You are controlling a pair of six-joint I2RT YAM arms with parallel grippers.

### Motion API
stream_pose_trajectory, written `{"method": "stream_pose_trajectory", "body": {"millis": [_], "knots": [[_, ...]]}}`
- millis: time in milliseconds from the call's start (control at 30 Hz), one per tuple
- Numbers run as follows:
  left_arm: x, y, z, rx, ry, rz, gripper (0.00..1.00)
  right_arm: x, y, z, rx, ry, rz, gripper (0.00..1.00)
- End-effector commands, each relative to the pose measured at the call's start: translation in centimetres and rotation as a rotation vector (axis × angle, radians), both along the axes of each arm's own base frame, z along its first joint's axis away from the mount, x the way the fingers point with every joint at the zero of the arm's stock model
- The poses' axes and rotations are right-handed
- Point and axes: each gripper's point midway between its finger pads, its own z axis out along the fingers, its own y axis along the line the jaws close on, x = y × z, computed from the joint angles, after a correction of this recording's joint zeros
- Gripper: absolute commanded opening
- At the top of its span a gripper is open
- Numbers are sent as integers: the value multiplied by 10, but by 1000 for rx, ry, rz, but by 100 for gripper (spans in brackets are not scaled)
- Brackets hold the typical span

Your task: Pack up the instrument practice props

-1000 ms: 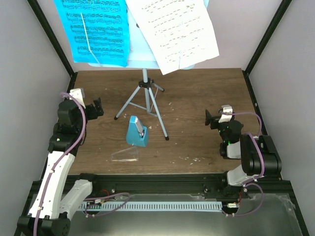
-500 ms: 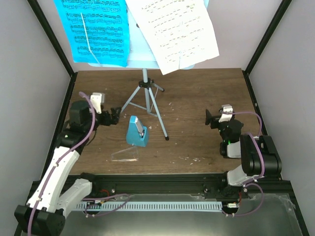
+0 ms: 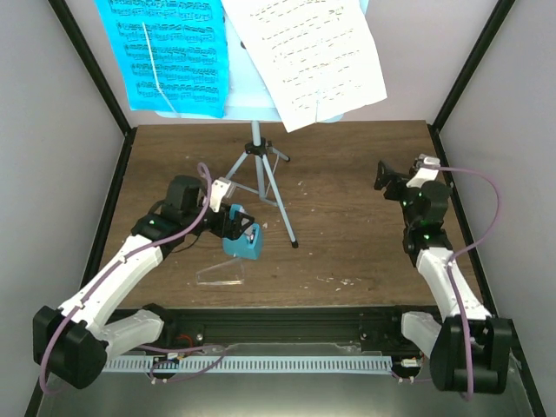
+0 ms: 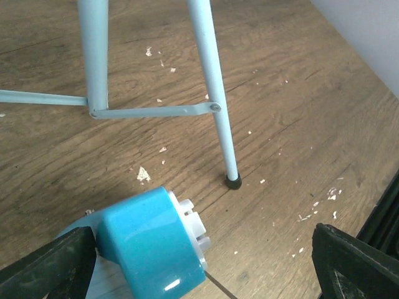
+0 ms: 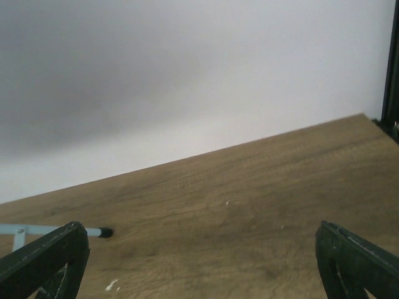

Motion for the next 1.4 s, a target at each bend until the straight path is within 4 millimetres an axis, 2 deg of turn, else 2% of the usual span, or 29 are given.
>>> {"method": "stream_pose_trajectory", "body": {"millis": [0, 100, 233, 400, 567, 667, 733, 833, 1000, 1233, 1367], "knots": [[3, -1, 5, 43, -32, 2, 94, -24, -6, -17, 119, 121, -53, 100], [10, 8, 0, 87, -32, 54, 89, -39, -1, 1, 107, 78, -27, 100], [16, 11, -4, 104, -18, 90, 78, -57, 16, 27, 62, -9, 78, 100], [16, 6, -6, 100, 7, 70, 74, -71, 26, 41, 63, -56, 135, 100], [14, 4, -9, 101, 7, 43, 71, -77, 62, 48, 69, -60, 358, 100], [10, -3, -8, 95, 5, -9, 57, -76, 72, 51, 53, -38, 428, 100], [4, -11, -10, 90, 16, -57, 52, -79, 78, 53, 45, -36, 470, 100], [-5, -20, -18, 143, 10, -108, 51, -86, 89, 55, 46, -61, 550, 100], [-24, -33, -33, 223, 3, -196, 45, -94, 102, 47, 62, -49, 650, 100], [-50, -55, -17, 117, -23, -342, 42, -108, 114, 49, 83, -55, 743, 100], [-52, -56, -15, 115, -32, -351, 46, -111, 118, 46, 98, -49, 760, 100]]}}
